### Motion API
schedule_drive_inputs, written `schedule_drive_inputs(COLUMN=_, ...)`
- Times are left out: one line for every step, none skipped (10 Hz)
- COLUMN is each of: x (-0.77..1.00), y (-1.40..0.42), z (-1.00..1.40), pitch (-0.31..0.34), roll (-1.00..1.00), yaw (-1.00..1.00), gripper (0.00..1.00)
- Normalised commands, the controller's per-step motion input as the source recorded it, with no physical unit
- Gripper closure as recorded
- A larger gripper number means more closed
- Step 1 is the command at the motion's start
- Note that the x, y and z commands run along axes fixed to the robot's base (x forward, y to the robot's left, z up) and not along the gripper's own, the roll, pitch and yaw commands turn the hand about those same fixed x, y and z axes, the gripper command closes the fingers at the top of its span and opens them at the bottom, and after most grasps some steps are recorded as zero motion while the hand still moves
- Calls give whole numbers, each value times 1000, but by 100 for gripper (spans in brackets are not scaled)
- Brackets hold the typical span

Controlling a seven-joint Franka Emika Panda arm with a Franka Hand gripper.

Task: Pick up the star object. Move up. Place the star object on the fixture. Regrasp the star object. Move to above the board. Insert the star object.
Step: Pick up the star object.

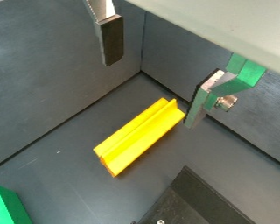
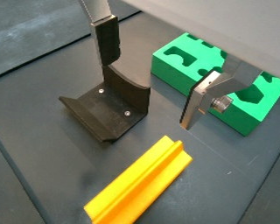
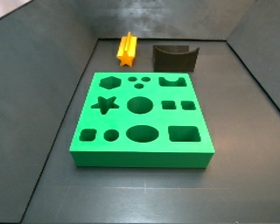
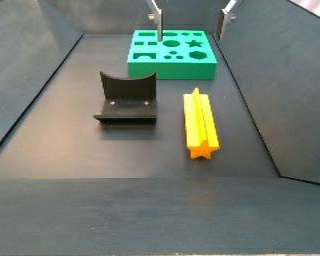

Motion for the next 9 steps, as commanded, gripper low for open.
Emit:
schedule_drive_inputs(x=0, y=251, z=-594, pitch=126, roll=43, yaw=229, gripper=0)
schedule_drive_inputs(x=-283, y=-120, z=-589, pitch=53, roll=263, yaw=0, gripper=0)
schedule_drive_inputs(x=-120, y=-34, z=-740, pitch=114, roll=121, yaw=-23, gripper=0)
schedule_drive_inputs(x=0, y=-83, z=-1000, pitch=1, roll=99, yaw=0, gripper=0)
schedule_drive_inputs(x=-100, y=-194, z=-1000, pitch=-40, roll=109, yaw=0, gripper=0)
schedule_drive_inputs(x=0, y=-129, z=-1000, pitch=-63, roll=101, yaw=0, gripper=0)
schedule_drive_inputs(x=0, y=-106, z=-946, pitch=-147, roll=97, yaw=0, gripper=0)
schedule_drive_inputs(x=-29, y=-137, z=-911, pitch=-154, roll=124, yaw=0, gripper=0)
schedule_drive_inputs(x=-49, y=-120, z=-917, pitch=-153, roll=131, yaw=0, gripper=0)
